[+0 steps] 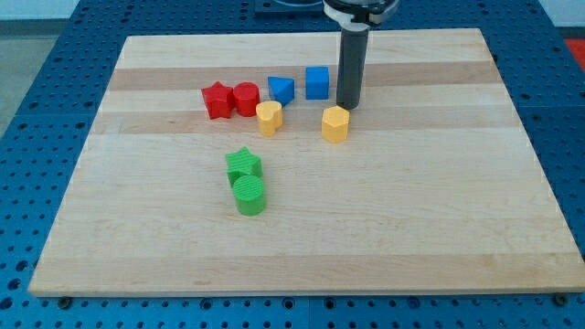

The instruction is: Push the yellow blocks to the bottom of the red blocks

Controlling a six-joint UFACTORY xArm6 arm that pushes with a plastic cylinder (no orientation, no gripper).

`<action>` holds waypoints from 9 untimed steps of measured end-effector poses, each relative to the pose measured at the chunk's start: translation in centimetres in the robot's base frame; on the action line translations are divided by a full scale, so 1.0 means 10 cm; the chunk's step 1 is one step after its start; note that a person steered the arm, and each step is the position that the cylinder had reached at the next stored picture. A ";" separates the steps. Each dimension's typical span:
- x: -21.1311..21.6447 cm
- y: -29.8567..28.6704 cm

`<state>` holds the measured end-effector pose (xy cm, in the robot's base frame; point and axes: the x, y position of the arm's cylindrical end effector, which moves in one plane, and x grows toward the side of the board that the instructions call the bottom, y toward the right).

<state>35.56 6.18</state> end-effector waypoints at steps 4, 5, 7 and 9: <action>0.63 -0.08; 0.84 -0.08; 1.03 -0.04; 1.16 -0.03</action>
<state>47.13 5.92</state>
